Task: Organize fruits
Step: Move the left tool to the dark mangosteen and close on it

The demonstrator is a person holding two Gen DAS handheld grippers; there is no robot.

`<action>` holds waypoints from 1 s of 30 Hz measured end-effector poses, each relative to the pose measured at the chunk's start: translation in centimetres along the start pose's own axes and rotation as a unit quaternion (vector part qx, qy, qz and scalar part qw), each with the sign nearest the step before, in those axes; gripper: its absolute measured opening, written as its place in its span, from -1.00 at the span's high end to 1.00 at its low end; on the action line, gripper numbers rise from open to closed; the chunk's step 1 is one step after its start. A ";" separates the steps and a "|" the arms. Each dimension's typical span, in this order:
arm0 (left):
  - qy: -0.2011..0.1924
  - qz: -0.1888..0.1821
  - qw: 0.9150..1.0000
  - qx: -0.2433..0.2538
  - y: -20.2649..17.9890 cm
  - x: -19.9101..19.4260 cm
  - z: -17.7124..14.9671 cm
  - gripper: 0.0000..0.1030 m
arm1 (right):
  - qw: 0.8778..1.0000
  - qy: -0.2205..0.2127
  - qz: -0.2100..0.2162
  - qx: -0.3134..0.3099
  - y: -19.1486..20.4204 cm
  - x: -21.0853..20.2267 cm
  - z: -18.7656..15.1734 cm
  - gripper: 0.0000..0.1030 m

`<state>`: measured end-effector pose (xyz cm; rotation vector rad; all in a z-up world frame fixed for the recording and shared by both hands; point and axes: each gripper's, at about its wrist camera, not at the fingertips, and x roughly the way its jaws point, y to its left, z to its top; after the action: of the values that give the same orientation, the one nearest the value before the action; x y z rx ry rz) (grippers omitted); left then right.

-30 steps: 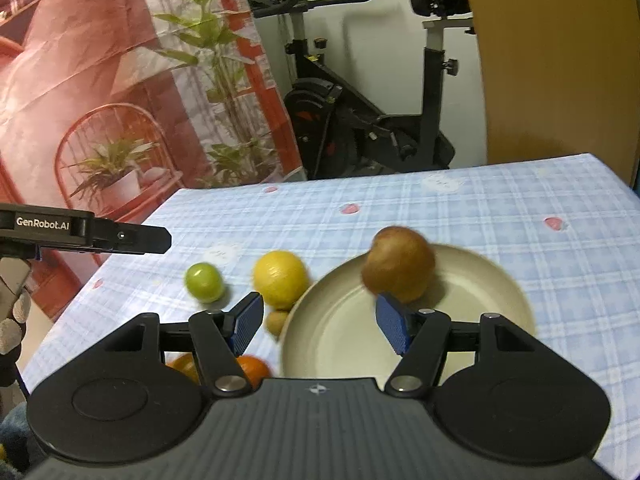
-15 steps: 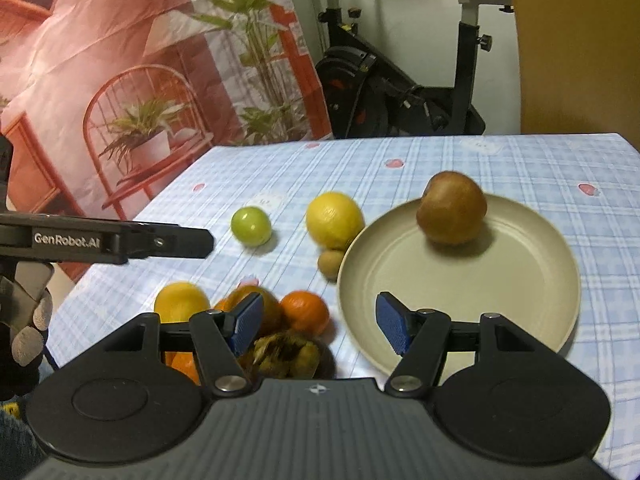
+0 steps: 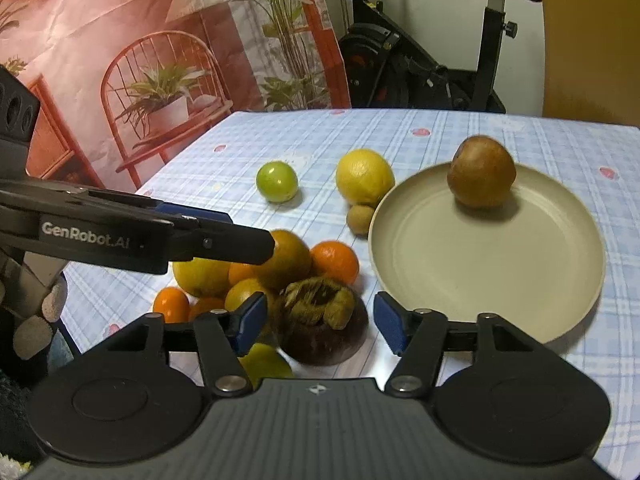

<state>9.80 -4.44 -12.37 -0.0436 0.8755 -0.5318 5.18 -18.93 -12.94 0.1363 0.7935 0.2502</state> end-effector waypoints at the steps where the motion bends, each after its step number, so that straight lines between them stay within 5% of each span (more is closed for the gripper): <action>1: 0.002 -0.005 1.000 0.000 -0.2 0.0 -0.2 -0.15 | 1.000 0.002 0.000 0.001 0.0 0.1 -0.1 -0.17; 30: 0.036 -0.046 0.998 -0.003 -1.0 2.4 -0.9 -0.11 | 0.998 0.016 0.025 0.055 -0.9 1.9 -1.2 -0.25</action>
<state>9.94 -6.24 -14.41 -0.0703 0.9489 -0.6190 5.71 -19.25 -15.25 0.2568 0.8369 0.2570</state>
